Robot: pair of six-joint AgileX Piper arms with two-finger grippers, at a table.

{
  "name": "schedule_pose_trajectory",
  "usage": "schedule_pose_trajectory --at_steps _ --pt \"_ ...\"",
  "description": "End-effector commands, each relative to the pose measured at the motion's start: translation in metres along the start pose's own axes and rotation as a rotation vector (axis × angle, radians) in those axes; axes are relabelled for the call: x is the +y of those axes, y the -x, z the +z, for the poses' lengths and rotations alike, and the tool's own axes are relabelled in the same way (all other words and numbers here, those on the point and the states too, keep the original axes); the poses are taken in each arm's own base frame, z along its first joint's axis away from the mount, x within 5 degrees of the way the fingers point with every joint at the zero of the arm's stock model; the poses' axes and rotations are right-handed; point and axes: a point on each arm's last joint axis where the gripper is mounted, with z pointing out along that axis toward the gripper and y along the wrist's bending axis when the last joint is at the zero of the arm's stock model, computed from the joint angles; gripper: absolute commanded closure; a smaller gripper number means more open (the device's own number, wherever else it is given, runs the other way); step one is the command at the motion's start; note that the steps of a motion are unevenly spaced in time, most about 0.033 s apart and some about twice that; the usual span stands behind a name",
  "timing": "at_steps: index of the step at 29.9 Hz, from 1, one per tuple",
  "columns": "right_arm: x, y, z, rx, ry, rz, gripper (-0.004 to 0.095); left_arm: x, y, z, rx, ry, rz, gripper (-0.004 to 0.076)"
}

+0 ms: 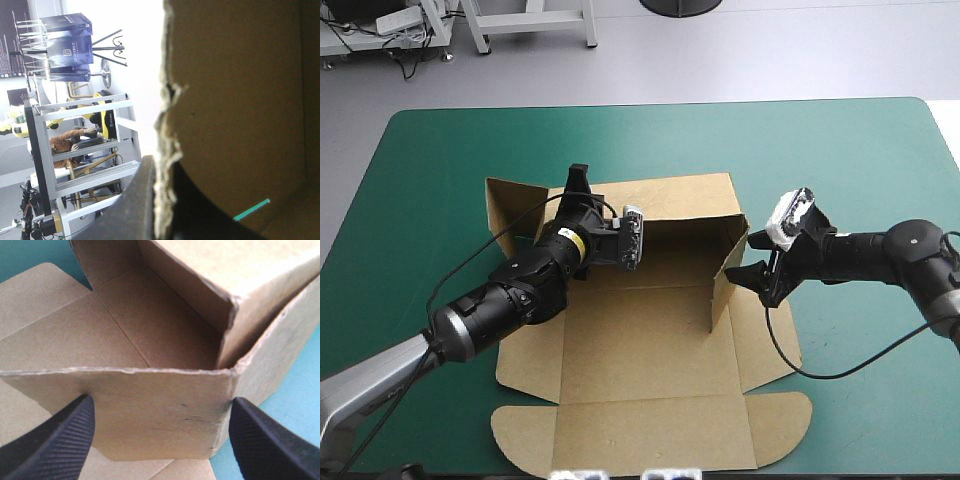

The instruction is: Fold the box

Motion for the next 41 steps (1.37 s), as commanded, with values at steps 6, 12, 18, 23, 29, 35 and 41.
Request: schedule_pose_trajectory --at_steps 6,12,18,23,29,35,41 --pt "-0.003 0.017 -0.002 -0.138 -0.029 0.032 0.0216 0.004 0.0 -0.007 -0.01 0.003 -0.044 0.0734" --pt "-0.009 0.02 0.003 -0.177 -0.066 0.087 0.0216 0.004 0.0 -0.007 -0.008 0.002 -0.057 0.0734" --pt "0.005 0.022 0.022 -0.078 -0.1 0.019 0.0223 0.003 0.0 -0.007 -0.009 0.0 -0.061 0.0734" --pt "0.006 0.03 0.031 -0.099 -0.221 0.005 0.0225 0.003 0.0 -0.007 -0.01 -0.004 -0.069 0.0734" --pt "0.004 0.032 0.032 -0.12 -0.267 0.07 0.0225 0.002 0.001 -0.007 -0.013 -0.014 -0.087 0.0734" --pt "0.002 0.014 0.038 -0.089 -0.313 0.105 0.0229 0.002 0.001 -0.007 -0.013 -0.016 -0.09 0.0734" --pt "0.007 -0.014 0.047 -0.154 -0.33 0.119 0.0229 0.002 0.002 -0.007 -0.022 -0.016 -0.096 0.0734"
